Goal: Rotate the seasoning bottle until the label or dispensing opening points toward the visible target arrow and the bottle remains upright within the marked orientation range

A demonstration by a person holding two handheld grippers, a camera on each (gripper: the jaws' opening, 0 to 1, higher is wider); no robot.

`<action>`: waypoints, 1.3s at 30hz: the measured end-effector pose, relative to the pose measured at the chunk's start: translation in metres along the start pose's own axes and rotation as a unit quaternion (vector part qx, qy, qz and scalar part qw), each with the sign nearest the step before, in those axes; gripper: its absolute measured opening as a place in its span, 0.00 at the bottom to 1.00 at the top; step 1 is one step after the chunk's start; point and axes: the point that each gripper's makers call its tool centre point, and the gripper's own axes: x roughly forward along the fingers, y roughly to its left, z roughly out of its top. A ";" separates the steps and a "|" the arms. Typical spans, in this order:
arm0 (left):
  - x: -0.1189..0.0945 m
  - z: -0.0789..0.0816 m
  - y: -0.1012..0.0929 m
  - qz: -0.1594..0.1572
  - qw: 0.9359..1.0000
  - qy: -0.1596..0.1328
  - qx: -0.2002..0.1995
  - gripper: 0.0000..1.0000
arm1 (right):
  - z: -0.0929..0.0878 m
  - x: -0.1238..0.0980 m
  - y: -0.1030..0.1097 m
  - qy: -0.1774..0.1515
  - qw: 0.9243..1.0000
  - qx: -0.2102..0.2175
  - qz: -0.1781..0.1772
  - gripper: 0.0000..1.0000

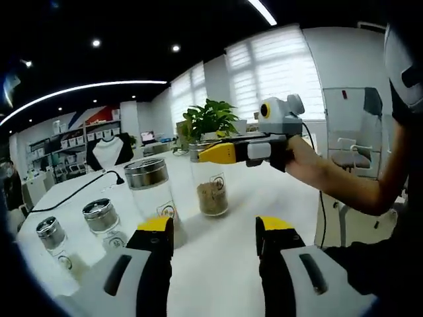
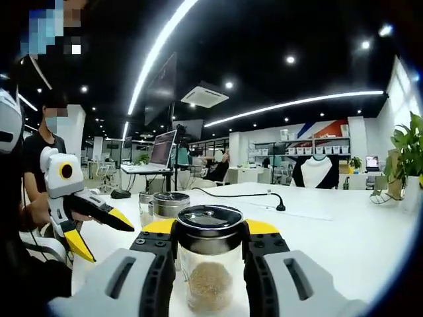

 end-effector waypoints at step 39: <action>-0.068 -0.024 0.091 0.155 0.987 0.003 -0.042 0.61 | -0.008 0.004 -0.008 0.004 1.000 0.020 -0.003 0.37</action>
